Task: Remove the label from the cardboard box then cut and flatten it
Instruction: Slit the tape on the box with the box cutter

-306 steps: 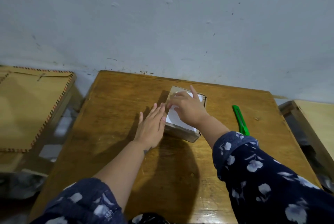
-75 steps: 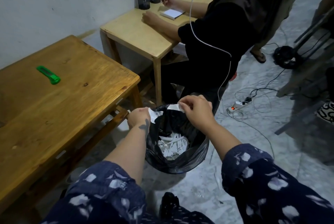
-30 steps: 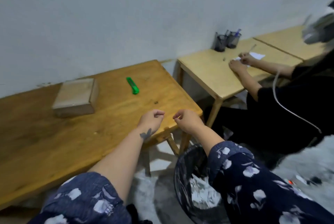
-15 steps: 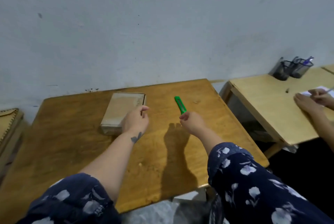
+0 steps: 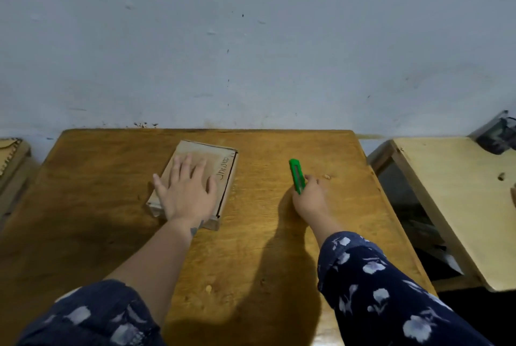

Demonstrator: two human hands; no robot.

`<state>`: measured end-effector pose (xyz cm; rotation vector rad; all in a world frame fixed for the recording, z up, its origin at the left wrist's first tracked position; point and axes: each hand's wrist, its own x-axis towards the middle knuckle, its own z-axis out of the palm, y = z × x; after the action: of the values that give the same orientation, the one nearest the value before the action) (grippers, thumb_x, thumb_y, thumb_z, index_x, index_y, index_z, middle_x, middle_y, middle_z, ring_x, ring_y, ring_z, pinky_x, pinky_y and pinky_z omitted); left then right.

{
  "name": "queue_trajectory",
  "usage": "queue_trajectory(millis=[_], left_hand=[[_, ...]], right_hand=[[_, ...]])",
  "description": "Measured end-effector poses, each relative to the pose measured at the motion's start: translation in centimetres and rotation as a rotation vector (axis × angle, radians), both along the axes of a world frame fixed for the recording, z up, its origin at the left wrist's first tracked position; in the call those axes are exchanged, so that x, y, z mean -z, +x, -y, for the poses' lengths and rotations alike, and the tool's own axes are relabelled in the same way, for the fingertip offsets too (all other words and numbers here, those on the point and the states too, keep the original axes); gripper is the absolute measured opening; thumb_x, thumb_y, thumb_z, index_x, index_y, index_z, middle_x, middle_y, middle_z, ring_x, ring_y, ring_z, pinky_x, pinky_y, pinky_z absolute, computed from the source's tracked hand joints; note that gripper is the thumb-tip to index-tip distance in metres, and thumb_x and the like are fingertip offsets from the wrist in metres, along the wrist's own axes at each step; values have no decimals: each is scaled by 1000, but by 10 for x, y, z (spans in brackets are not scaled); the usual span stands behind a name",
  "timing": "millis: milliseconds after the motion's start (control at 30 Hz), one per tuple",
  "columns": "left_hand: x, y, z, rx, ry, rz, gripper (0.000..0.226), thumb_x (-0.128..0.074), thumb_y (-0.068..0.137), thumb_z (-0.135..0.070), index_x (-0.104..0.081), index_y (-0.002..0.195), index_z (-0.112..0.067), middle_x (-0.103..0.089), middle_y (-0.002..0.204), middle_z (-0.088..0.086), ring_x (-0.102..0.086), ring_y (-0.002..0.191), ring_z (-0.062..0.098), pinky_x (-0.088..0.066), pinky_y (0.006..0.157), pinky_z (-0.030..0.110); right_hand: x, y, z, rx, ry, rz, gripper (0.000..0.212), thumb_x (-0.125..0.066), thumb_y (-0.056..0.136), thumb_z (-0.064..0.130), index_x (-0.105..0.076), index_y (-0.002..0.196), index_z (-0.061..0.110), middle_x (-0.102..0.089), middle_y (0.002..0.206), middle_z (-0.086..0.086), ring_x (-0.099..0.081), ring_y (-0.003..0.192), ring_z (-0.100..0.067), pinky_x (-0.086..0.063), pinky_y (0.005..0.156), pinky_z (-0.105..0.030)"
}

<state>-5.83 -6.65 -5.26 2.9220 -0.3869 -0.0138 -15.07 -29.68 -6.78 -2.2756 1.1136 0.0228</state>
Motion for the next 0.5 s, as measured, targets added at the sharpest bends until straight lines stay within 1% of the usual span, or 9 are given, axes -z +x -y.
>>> queue_trajectory(millis=[67, 133, 167, 233, 300, 333, 367, 400, 500], left_hand=[[0, -1, 2, -31, -8, 7, 56, -18, 94, -57, -24, 147, -41, -10, 160, -9, 0, 148, 14, 3, 111, 66], [0, 0, 4, -57, 1, 7, 55, -18, 94, -57, -24, 147, -43, -11, 160, -10, 0, 148, 14, 2, 109, 68], [0, 0, 5, -64, 11, 0, 56, -17, 94, -57, -22, 147, -43, -9, 160, -11, 0, 148, 13, 1, 110, 67], [2, 0, 6, -86, 20, -21, 56, -16, 94, -58, -19, 148, -44, -6, 160, -12, 2, 147, 13, -3, 112, 63], [3, -5, 8, -121, 7, -34, 56, -15, 94, -59, -17, 148, -44, -4, 160, -13, 3, 147, 12, -4, 112, 60], [2, -8, 10, -140, 0, -37, 57, -15, 94, -59, -16, 149, -44, -4, 160, -12, 3, 147, 13, -4, 112, 59], [2, -11, 12, -157, -4, -38, 57, -15, 94, -59, -15, 149, -44, -4, 161, -12, 3, 147, 13, -4, 112, 59], [2, -14, 14, -167, -3, -39, 57, -14, 94, -59, -13, 149, -44, -3, 161, -12, 4, 147, 14, -4, 112, 59], [2, -19, 14, -165, -8, -44, 57, -13, 95, -58, -9, 150, -43, 1, 161, -11, 6, 147, 15, -1, 113, 59]], right_hand=[[-1, 9, -1, -61, 21, 4, 56, -60, 86, 24, -40, 137, 12, -46, 130, -12, -48, 119, -30, -46, 98, -44], [-8, 25, -5, -126, 65, 29, 57, -61, 86, 22, -40, 138, 10, -44, 131, -12, -50, 116, -28, -48, 94, -37], [-12, 34, -8, -146, 95, 58, 57, -61, 86, 20, -40, 138, 10, -43, 131, -12, -52, 111, -27, -48, 89, -34], [-23, 52, -16, -175, 193, 133, 56, -59, 87, 17, -38, 139, 13, -46, 129, -12, -57, 96, -22, -50, 73, -29], [-35, 66, -24, -167, 379, 240, 55, -57, 88, 13, -35, 138, 19, -56, 118, -13, -61, 79, -18, -50, 59, -25], [-43, 71, -29, -158, 495, 286, 53, -56, 89, 9, -35, 137, 20, -60, 111, -13, -61, 72, -16, -51, 56, -24], [-51, 75, -32, -149, 621, 316, 52, -54, 91, 6, -34, 136, 21, -62, 106, -13, -61, 67, -15, -53, 55, -24], [-58, 78, -36, -146, 755, 332, 53, -54, 91, 3, -33, 136, 23, -62, 104, -13, -60, 65, -15, -54, 56, -26], [-72, 81, -40, -198, 1141, 291, 62, -53, 89, -5, -30, 138, 25, -59, 105, -14, -55, 66, -16, -52, 61, -30]])
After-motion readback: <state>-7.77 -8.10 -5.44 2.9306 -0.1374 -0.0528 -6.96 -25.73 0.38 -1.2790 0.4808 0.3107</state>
